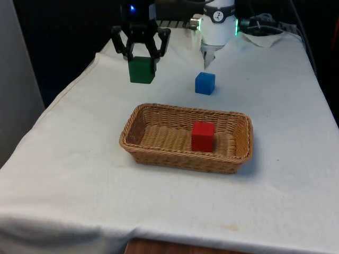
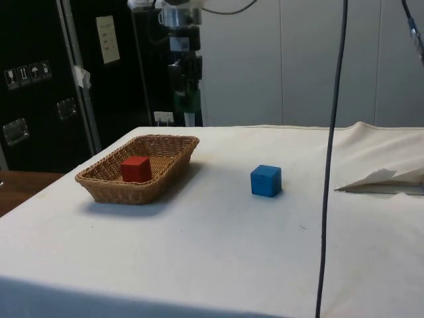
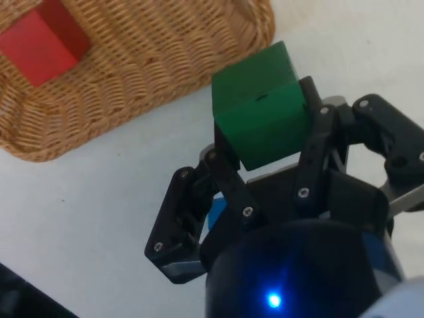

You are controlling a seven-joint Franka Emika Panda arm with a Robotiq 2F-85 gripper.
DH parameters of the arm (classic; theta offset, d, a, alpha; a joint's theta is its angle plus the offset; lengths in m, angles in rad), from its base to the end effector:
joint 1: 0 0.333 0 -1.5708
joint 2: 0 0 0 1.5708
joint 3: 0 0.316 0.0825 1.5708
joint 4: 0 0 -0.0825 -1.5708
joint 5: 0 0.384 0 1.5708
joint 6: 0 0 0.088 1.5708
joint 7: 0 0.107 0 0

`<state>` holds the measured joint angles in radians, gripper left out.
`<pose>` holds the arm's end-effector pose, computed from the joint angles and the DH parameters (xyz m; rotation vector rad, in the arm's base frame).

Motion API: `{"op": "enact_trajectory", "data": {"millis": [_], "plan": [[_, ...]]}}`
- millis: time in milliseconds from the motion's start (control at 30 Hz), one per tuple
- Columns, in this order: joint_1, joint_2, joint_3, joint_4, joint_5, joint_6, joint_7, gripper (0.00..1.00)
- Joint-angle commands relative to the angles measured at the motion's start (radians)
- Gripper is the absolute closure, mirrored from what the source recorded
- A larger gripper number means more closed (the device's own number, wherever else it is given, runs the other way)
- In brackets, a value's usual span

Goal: Pick up exactly two blocks and place them into the basket.

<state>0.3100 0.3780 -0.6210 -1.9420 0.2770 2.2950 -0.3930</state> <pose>0.5960 -0.1646 0.3260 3.1153 -0.0894 0.0849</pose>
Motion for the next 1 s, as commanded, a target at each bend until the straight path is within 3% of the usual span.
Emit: {"op": "enact_trajectory", "data": {"millis": [0,33,133,300,333,533,600,867,900,967], "plan": [[0.006,0.009,0.003,0.014,-0.002,-0.011,0.015,0.98],[0.001,0.003,0.003,0.007,0.0,-0.003,0.005,0.98],[0.009,0.021,0.02,0.036,-0.002,-0.016,0.035,0.98],[0.009,0.052,0.05,0.066,0.003,-0.014,0.062,0.98],[0.007,0.037,0.044,0.053,0.0,-0.007,0.052,0.98],[0.004,0.134,0.084,0.121,0.028,-0.005,0.075,0.98],[0.008,0.134,0.079,0.118,0.024,-0.001,0.074,0.98],[0.003,0.228,0.107,0.166,0.061,0.018,0.066,0.98],[0.008,0.22,0.099,0.163,0.051,0.01,0.072,0.98],[0.001,0.24,0.112,0.167,0.064,0.027,0.062,0.98]]}}
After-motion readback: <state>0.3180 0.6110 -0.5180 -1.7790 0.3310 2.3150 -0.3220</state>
